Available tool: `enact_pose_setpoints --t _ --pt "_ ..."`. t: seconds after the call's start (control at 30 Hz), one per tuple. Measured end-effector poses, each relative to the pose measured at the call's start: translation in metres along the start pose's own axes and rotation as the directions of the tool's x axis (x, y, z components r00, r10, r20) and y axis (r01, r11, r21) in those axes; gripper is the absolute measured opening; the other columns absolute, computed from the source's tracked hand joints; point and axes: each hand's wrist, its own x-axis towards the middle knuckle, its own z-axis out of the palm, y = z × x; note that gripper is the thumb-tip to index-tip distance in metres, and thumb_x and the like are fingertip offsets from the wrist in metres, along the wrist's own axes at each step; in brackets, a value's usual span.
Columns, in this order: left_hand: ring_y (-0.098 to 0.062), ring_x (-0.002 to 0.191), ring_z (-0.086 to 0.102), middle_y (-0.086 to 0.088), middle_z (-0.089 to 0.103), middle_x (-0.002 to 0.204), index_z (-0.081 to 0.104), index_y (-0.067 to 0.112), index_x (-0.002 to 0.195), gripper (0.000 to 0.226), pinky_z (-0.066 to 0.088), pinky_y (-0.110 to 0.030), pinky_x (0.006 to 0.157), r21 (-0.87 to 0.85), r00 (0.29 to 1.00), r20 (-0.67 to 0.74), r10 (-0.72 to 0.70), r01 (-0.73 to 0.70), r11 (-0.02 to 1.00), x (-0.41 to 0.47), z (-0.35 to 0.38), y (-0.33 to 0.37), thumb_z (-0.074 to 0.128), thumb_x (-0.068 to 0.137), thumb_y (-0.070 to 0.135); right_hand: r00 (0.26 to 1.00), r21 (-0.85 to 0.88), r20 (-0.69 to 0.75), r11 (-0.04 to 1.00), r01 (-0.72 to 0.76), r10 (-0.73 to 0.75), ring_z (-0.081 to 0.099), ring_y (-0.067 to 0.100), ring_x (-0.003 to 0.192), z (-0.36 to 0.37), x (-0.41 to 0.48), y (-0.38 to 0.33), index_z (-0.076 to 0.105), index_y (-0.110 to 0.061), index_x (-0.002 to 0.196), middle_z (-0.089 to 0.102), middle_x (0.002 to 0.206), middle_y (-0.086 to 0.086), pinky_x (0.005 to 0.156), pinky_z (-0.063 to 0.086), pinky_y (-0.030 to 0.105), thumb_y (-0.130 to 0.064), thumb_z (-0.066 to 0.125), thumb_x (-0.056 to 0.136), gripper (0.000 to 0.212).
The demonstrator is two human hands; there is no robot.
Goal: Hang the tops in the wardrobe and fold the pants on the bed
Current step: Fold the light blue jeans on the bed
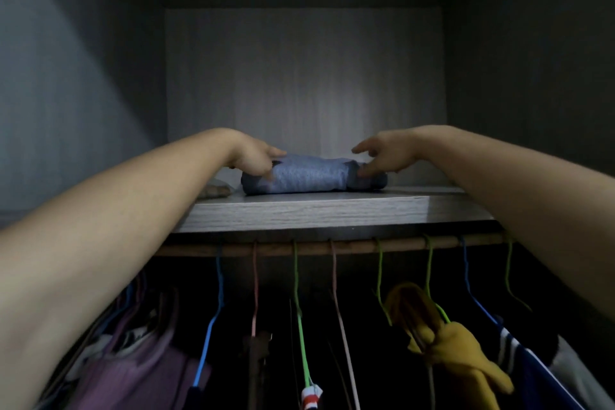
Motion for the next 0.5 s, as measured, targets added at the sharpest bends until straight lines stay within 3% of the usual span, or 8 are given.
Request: enact_pose_setpoints --t 0.1,0.23,0.33,0.4,0.5 --pt "-0.028 0.152 0.009 -0.009 0.009 0.165 0.014 0.028 0.158 0.060 0.011 -0.038 0.120 -0.038 0.944 -0.328 0.039 -0.054 0.998 -0.025 -0.008 0.010 0.042 0.105 0.036 0.965 -0.138 -0.254 0.990 0.024 -0.059 0.040 0.032 0.141 -0.014 -0.024 0.006 0.030 -0.027 0.156 0.037 0.158 0.008 0.115 0.035 0.042 -0.045 0.055 0.099 0.065" --pt "-0.035 0.151 0.003 -0.012 0.003 0.165 0.015 0.029 0.157 0.060 0.016 -0.057 0.118 0.235 0.667 -0.737 0.110 0.100 0.967 -0.058 0.003 0.020 0.029 0.102 0.050 0.816 -0.342 -0.561 0.937 -0.075 -0.140 0.029 0.037 0.146 -0.008 -0.063 0.020 0.027 -0.028 0.156 0.020 0.163 0.015 0.112 0.034 0.050 -0.056 0.039 0.100 0.064" --pt "-0.036 0.151 0.007 -0.017 0.008 0.164 0.020 0.026 0.156 0.061 0.019 -0.058 0.117 0.230 0.496 -0.855 0.149 0.106 0.967 -0.081 0.020 0.032 0.029 0.101 0.050 0.699 -0.371 -0.678 0.927 -0.056 -0.229 0.024 0.037 0.148 0.007 -0.093 0.026 0.029 -0.024 0.156 0.017 0.164 0.019 0.115 0.031 0.050 -0.053 0.036 0.100 0.063" --pt "-0.036 0.150 0.008 -0.018 0.010 0.164 0.021 0.025 0.156 0.062 0.019 -0.058 0.116 0.206 0.463 -0.876 0.138 0.100 0.973 -0.094 0.030 0.041 0.028 0.100 0.051 0.688 -0.369 -0.691 0.927 -0.071 -0.223 0.022 0.036 0.149 0.013 -0.112 0.027 0.028 -0.023 0.156 0.016 0.164 0.020 0.116 0.029 0.049 -0.053 0.034 0.100 0.064" --pt "-0.036 0.151 0.007 -0.019 0.009 0.164 0.019 0.025 0.157 0.063 0.017 -0.059 0.117 0.239 0.472 -0.866 0.168 0.094 0.966 -0.111 0.038 0.052 0.025 0.100 0.052 0.690 -0.362 -0.699 0.925 -0.114 -0.189 0.021 0.036 0.150 0.016 -0.146 0.029 0.026 -0.022 0.157 0.015 0.164 0.020 0.118 0.027 0.049 -0.055 0.031 0.098 0.067"
